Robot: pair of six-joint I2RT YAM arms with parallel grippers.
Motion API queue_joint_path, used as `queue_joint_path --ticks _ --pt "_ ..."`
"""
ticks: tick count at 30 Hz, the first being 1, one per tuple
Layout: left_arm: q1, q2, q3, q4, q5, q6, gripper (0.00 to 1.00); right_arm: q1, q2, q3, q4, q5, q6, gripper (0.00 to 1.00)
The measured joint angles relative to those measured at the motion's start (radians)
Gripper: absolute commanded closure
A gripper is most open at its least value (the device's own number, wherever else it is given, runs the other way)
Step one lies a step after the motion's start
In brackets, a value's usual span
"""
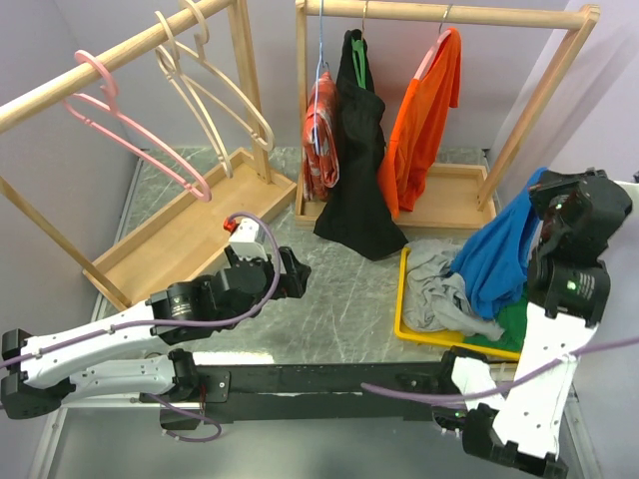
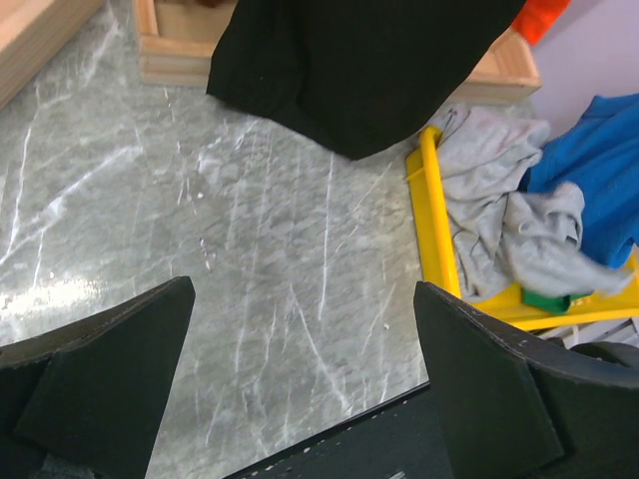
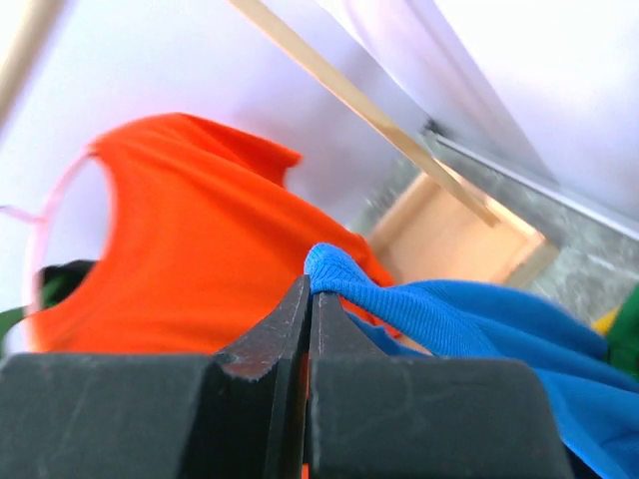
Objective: Place the tank top on the hanger
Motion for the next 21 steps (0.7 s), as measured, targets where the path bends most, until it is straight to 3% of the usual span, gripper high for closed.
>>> queue_joint_path --ticks 6,11,17,21 --pt "0.0 0.003 0.02 0.001 -0.011 0.017 0.01 0.0 0.002 0.161 -0.013 -0.05 -0.036 1.0" --pt "0.002 0.013 0.031 -0.003 -0.019 0.021 0.0 0.0 0.083 0.43 -0.02 -0.143 -0.039 1.0" --pt "0.003 0.01 0.055 -0.013 -0.058 0.017 0.01 0.0 0.163 0.663 0.017 -0.37 0.04 1.0" --pt "0.007 -0.022 0.058 -0.021 -0.101 0.01 0.01 0.02 0.171 0.665 0.1 -0.557 0.148 1.0"
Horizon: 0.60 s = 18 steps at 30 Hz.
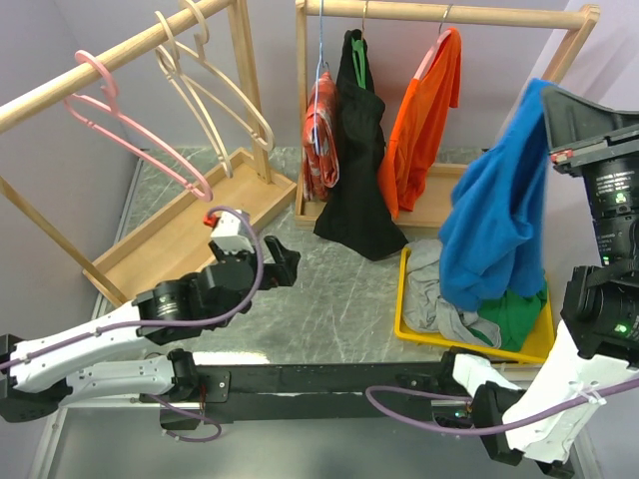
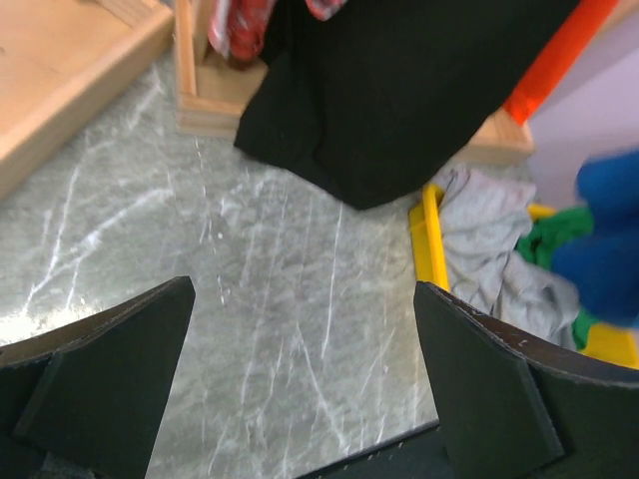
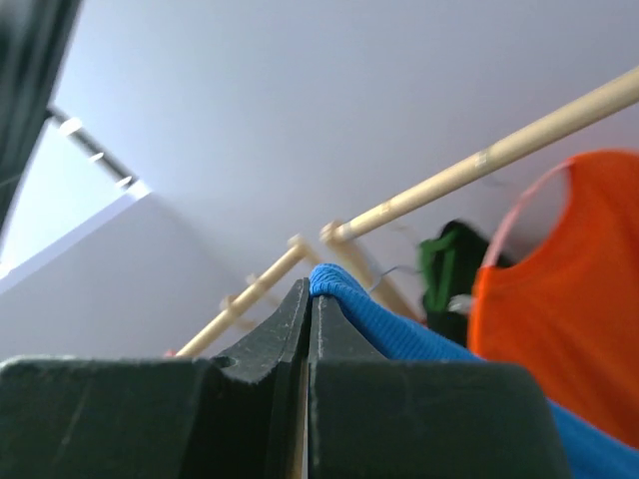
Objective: Place the tank top on the hanger
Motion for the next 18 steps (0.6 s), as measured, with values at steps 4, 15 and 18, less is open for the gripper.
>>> queue_joint_path --ticks 4,15,18 --pt "0.003 -0.046 0.001 0.0 -0.035 -0.013 0.01 0.055 -0.029 -0.084 0.066 -0.084 0.069 1.0" --pt "0.008 -0.076 0.022 0.0 -0.082 -0.021 0.01 0.123 -0.16 -0.259 0.228 -0.231 0.223 1.0" --pt "0.008 -0.076 0.022 0.001 -0.09 -0.023 0.01 0.139 -0.2 -0.319 0.291 -0.249 0.254 1.0"
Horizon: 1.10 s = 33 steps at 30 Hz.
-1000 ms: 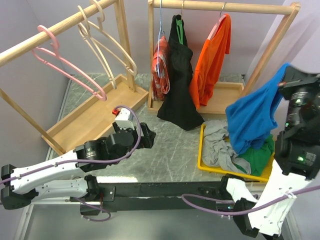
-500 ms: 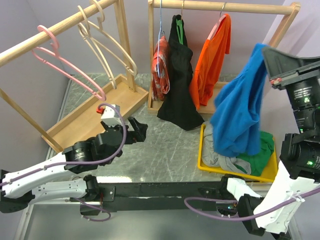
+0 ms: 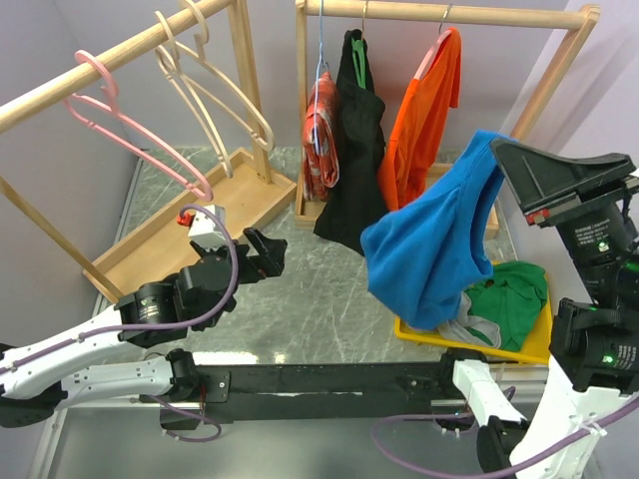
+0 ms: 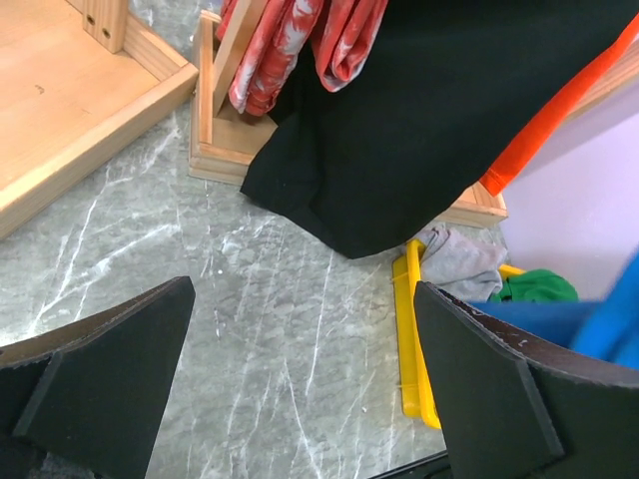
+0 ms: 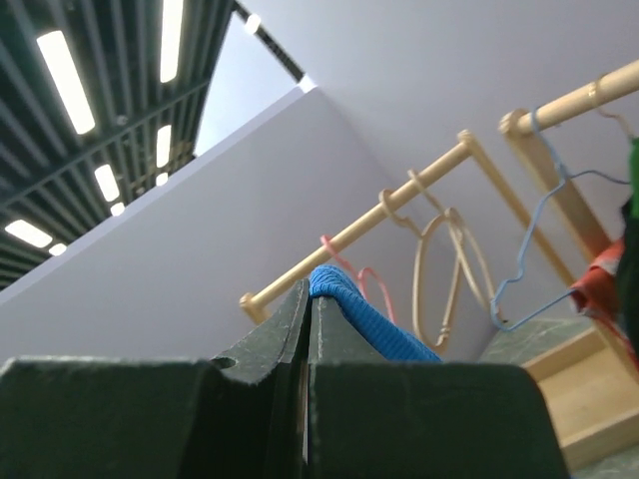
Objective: Place the tank top on the hanger
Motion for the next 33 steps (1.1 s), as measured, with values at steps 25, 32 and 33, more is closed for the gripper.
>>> queue_joint_path --ticks 25,32,33 --pt "0.033 -0.166 -0.002 -0.09 -0.072 -0.075 0.07 1.116 0.375 0.003 -0.135 0.9 -0.543 1.0" --pt "0.033 -0.171 -0.114 -0.107 -0.053 -0.138 0.19 1.116 -0.105 -0.84 0.045 0.943 -0.468 0.95" --pt "0.033 -0.17 -0.144 -0.106 -0.043 -0.147 0.23 1.115 -0.176 -0.983 0.08 0.934 -0.438 0.95"
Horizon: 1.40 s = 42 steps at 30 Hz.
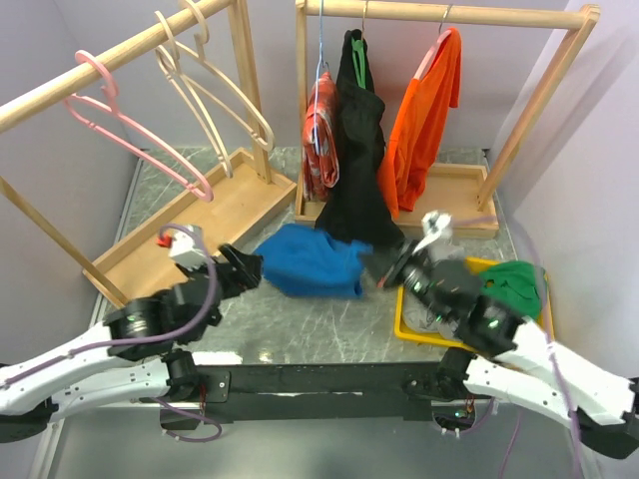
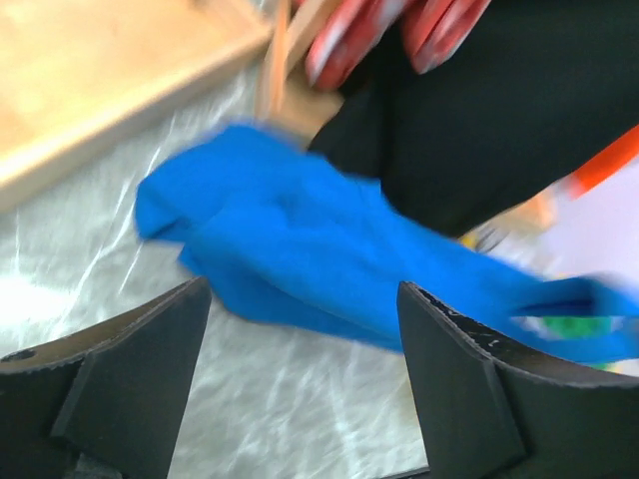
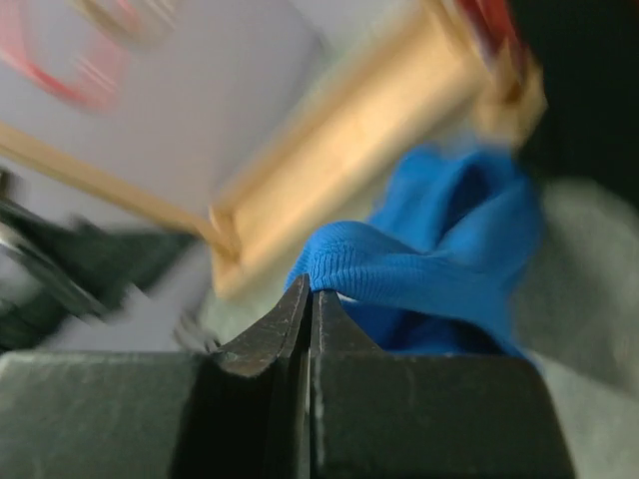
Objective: Place the tank top on the hanger
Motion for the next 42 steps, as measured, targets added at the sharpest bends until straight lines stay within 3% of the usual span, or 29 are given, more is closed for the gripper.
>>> queue_joint_path --ticks 2,5,9,15,17,23,28,32,42 --pt "0.0 0.01 -0.066 0.013 0.029 -0.01 0.24 0.0 -0.058 -0.205 0.04 -0.034 0.064 0.94" --pt "0.001 0.074 -0.145 0.061 0.086 -0.006 0.24 0.002 -0.018 -0.423 0.084 -0.105 0.144 0.93" --pt "0.01 0.217 -0.159 0.131 0.152 0.021 0.22 0.035 0.063 -0.579 0.082 -0.15 0.24 0.87" --pt "0.114 0.425 -0.118 0.27 0.315 0.163 0.23 0.162 0.031 -0.602 0.087 -0.087 0.356 0.87" --pt "0.151 0.504 -0.075 0.304 0.368 0.22 0.23 0.183 0.031 -0.603 0.087 -0.068 0.386 0.91" --pt "0.181 0.815 0.19 0.343 0.467 0.399 0.26 0.192 0.045 -0.649 0.095 -0.027 0.45 0.98" --pt "0.181 1.075 0.395 0.32 0.463 0.504 0.29 0.192 0.023 -0.682 0.086 0.0 0.49 0.97" --pt "0.181 1.199 0.45 0.278 0.425 0.55 0.25 0.192 -0.016 -0.697 0.08 0.018 0.506 0.96" --pt "0.193 1.264 0.455 0.257 0.335 0.607 0.1 0.192 -0.037 -0.718 0.079 0.037 0.52 0.95"
